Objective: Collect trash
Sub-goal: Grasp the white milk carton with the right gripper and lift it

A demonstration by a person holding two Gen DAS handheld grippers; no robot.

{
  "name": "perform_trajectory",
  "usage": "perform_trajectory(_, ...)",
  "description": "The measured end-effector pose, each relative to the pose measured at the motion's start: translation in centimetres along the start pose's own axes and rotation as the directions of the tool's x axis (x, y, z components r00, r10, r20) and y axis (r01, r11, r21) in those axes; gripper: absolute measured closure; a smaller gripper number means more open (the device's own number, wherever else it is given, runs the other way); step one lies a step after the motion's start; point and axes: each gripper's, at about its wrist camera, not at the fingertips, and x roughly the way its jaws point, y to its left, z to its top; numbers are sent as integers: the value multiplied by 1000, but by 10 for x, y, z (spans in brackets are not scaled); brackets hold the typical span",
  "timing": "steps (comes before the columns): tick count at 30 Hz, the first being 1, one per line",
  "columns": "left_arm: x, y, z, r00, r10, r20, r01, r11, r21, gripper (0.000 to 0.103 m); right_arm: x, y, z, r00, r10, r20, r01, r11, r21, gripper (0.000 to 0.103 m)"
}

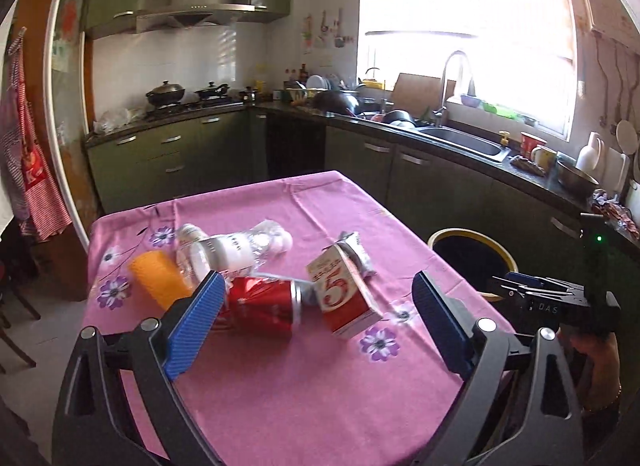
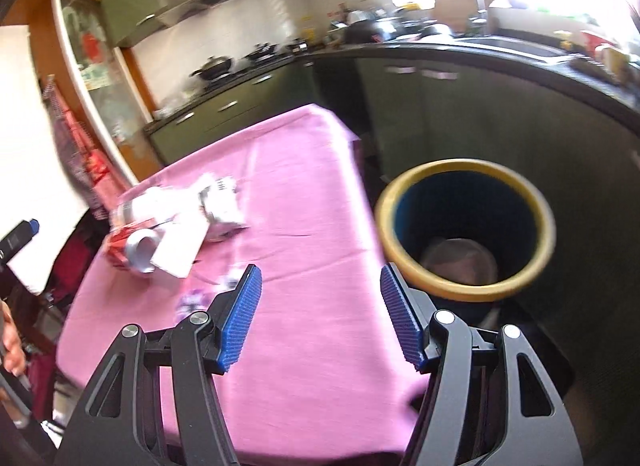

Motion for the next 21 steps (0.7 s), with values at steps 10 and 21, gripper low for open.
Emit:
perform_trajectory(10, -14, 43, -27, 998, 59, -16, -59, 997, -50, 11, 84, 84, 5, 952, 294, -81, -283, 952, 120, 41)
perform_trajectory(21, -8, 65, -39, 999, 22, -26, -25, 996, -81, 11, 143, 121, 2, 950, 251, -184, -227, 963, 143, 41)
